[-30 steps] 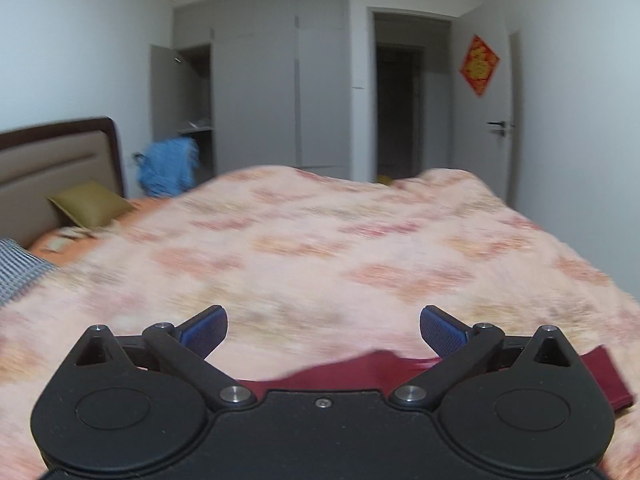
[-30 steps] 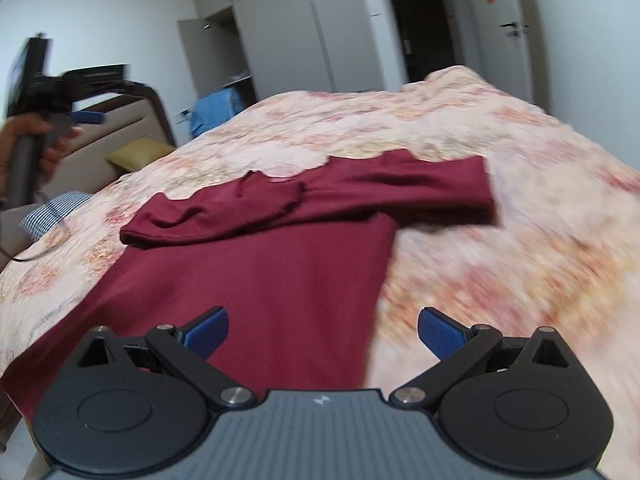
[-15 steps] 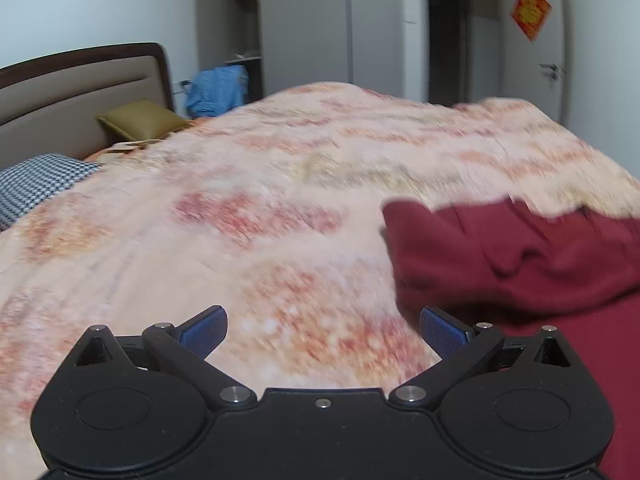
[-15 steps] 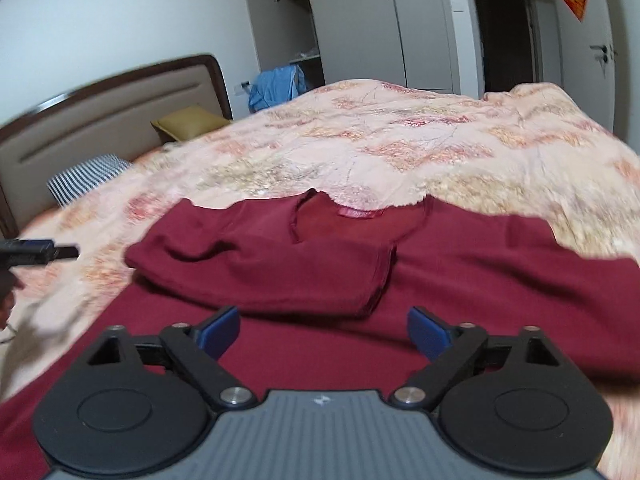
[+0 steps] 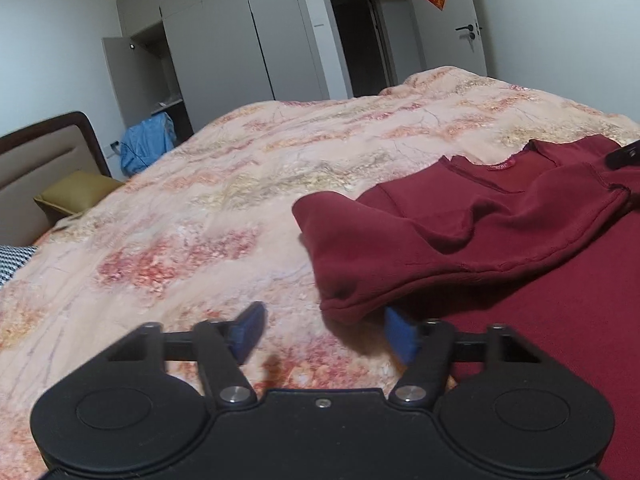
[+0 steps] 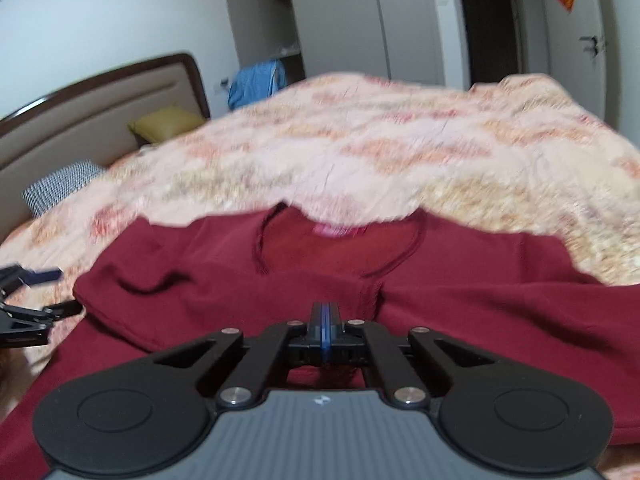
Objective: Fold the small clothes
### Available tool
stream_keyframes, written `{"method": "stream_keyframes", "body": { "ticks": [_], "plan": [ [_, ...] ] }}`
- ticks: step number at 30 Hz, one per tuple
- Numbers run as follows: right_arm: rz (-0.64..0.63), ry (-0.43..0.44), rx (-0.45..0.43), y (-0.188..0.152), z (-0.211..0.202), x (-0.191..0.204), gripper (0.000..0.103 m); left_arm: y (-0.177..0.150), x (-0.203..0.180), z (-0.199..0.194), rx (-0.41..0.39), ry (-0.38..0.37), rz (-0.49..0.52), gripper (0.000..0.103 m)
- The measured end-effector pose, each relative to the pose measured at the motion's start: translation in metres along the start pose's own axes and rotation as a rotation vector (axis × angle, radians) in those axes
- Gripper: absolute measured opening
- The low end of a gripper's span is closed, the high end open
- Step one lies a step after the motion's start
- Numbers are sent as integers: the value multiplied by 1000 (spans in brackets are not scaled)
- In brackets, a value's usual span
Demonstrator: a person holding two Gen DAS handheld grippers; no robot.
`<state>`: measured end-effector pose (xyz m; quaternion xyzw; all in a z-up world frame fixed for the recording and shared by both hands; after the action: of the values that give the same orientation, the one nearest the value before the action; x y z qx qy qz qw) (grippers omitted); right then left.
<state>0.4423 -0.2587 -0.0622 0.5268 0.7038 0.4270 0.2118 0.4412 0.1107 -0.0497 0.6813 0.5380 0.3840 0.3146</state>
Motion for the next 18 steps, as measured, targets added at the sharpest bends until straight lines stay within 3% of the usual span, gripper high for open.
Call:
{"method": "stream_keyframes", "body": {
  "ticks": [3, 6, 8, 9, 10, 11, 12, 13, 14, 15, 16, 17, 18],
  "plan": [
    [14, -35, 15, -4, -4, -13, 0, -5, 5, 9, 28, -20, -29, 57],
    [32, 1, 51, -9, -2, -19, 1, -8, 9, 13, 38, -33, -55, 57],
    [42, 35, 35, -6, -3, -17, 9, -7, 10, 15, 32, -33, -54, 57],
    [39, 43, 30, -4, -2, -15, 25, -6, 10, 17, 33, -33, -52, 56],
    [41, 53, 26, -2, 0, -12, 44, -6, 11, 19, 38, -36, -52, 48],
    [48, 65, 24, 1, 3, -9, 51, -5, 11, 21, 46, -40, -59, 40],
    [55, 80, 31, 2, 8, -6, 58, -5, 12, 23, 55, -51, -72, 21],
    [59, 89, 44, 3, 13, -4, 59, -5, 13, 24, 58, -67, -90, 12],
    [57, 81, 54, 2, 18, -1, 58, -4, 14, 24, 55, -78, -108, 11],
    [47, 58, 65, 1, 23, 1, 46, -3, 15, 23, 47, -84, -125, 2],
    [33, 44, 77, 0, 28, 3, 19, -1, 16, 20, 30, -91, -144, 1],
    [31, 31, 88, -3, 31, 4, 6, 2, 18, 15, 4, -92, -167, 1],
    [44, 23, 86, -3, 31, 3, 1, 4, 21, 10, -21, -87, -189, 1]
  ]
}}
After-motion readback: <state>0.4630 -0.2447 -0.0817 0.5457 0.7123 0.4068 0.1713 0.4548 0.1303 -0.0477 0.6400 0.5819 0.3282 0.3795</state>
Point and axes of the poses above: each gripper's, at about its wrist camera, not at the fingertips, and z roughly the way its jaws point, x to its left, y to its top, the point moved 6 cm from there along z, roughly the way its jaws point, and after that the axes turned 3 degrees about -z, right-handed, at the moved point
